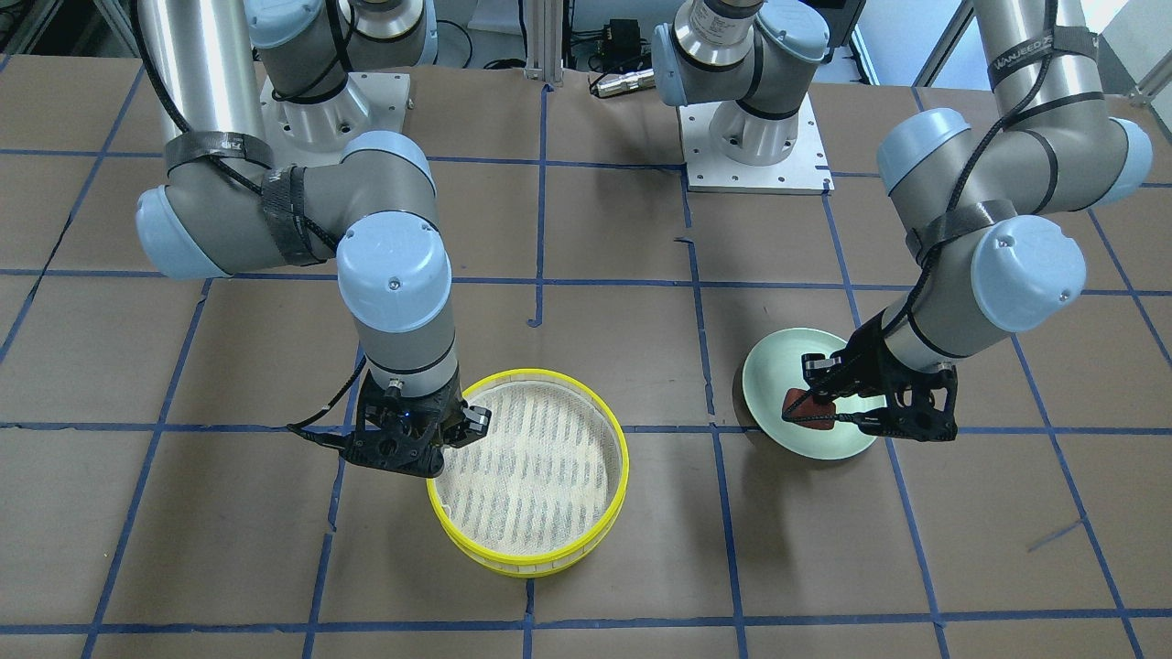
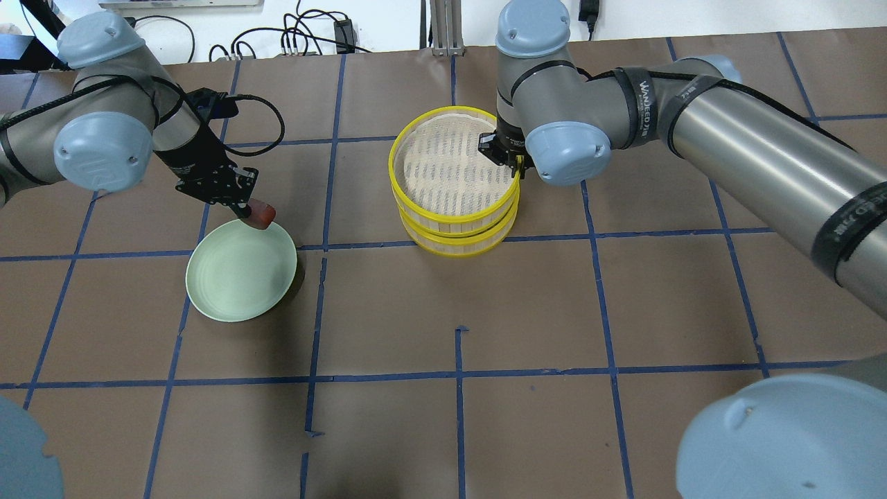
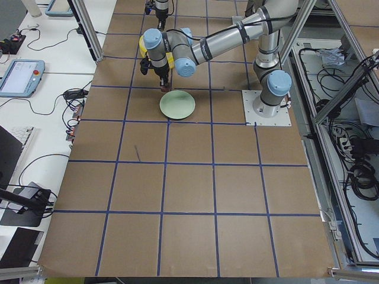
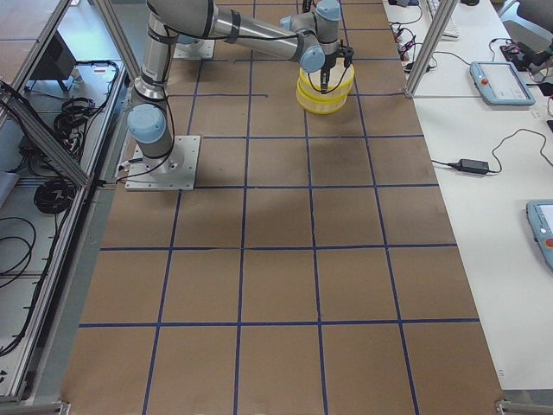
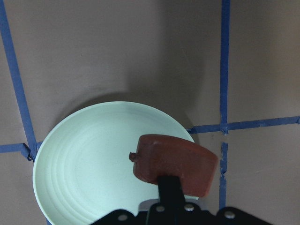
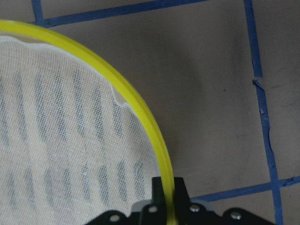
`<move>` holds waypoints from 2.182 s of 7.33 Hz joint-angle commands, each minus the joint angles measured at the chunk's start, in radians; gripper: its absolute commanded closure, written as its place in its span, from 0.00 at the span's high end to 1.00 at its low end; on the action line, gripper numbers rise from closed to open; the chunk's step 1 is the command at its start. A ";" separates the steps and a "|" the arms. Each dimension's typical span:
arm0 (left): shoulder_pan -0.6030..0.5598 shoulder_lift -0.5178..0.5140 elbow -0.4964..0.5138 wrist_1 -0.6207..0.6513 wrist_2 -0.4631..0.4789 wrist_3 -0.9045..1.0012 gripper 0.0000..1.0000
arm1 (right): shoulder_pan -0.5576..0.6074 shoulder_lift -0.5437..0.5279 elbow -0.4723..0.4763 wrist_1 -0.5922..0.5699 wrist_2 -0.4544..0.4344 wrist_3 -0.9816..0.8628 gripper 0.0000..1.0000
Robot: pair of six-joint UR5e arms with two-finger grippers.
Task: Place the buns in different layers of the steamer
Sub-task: 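Lift the brown bun above the plate with the left gripper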
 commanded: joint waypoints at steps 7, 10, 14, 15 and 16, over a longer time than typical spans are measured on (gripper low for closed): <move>0.000 0.009 0.003 -0.001 -0.006 -0.002 0.01 | 0.003 -0.003 0.018 0.009 0.004 -0.003 0.11; 0.000 0.009 0.006 -0.001 -0.008 -0.015 0.01 | 0.005 -0.006 0.021 0.017 0.002 -0.005 0.11; -0.003 0.017 0.014 -0.004 -0.003 -0.032 0.01 | 0.005 -0.004 0.020 0.009 0.005 -0.011 1.00; -0.033 0.015 0.024 -0.004 -0.011 -0.145 0.01 | 0.002 -0.015 0.015 0.021 0.007 -0.038 1.00; -0.105 0.020 0.058 -0.004 -0.014 -0.223 0.02 | -0.017 -0.067 0.010 0.068 0.008 -0.043 1.00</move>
